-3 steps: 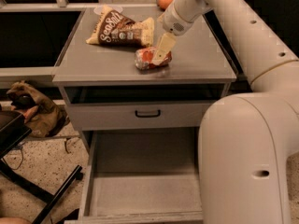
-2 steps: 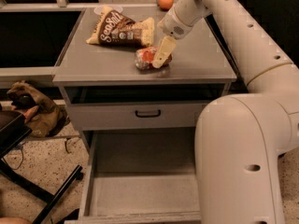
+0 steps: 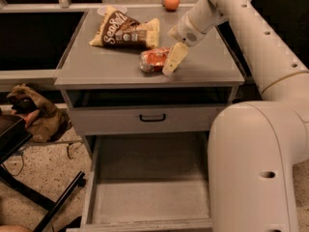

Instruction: Place coke can into middle drawer

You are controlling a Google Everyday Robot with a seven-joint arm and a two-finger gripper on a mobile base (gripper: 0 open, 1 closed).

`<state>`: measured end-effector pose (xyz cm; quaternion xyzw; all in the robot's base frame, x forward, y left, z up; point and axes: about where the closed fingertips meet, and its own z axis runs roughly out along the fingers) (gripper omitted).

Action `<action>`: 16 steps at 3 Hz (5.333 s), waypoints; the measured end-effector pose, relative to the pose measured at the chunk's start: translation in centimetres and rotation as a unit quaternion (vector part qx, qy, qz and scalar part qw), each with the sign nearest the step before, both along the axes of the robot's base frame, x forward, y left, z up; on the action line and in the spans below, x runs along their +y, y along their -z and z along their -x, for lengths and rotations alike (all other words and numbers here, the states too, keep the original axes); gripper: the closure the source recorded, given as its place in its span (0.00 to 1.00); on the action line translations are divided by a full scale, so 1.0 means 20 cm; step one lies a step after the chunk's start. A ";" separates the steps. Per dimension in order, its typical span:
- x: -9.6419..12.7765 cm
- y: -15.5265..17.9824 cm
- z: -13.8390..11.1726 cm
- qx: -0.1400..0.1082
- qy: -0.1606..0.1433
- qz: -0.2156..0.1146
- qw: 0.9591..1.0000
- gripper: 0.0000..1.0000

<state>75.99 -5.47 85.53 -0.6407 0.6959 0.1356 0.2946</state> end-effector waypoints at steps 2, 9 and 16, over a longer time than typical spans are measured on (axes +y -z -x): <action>0.00 0.00 0.00 0.000 0.000 0.000 1.000 0.42; 0.28 0.07 0.87 0.001 -0.170 0.017 0.985 1.00; 0.12 1.37 1.57 0.158 0.003 -0.051 0.986 1.00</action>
Offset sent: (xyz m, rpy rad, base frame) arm 0.0000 -0.0001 -0.0001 0.0003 0.0003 -0.0001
